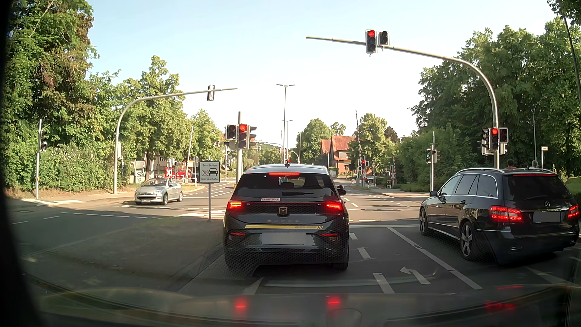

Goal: Follow the waypoints while adhering to traffic rules and regulations

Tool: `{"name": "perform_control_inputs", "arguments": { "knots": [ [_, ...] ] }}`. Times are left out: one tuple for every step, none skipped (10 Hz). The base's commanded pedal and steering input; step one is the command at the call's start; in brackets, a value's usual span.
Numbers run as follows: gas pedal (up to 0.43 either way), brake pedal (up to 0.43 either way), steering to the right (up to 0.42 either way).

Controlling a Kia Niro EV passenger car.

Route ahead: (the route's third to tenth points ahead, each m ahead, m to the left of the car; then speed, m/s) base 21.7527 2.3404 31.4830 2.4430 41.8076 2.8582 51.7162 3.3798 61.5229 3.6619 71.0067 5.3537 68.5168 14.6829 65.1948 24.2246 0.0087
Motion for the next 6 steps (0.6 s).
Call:
{"name": "perform_control_inputs", "arguments": {
  "knots": [
    [0.000, 0.268, -0.004],
    [0.000, 0.268, -0.004],
    [0.000, 0.268, -0.004],
    [0.000, 0.268, -0.004],
    [0.000, 0.268, -0.004],
    [0.000, 0.274, -0.004]
  ]
}}
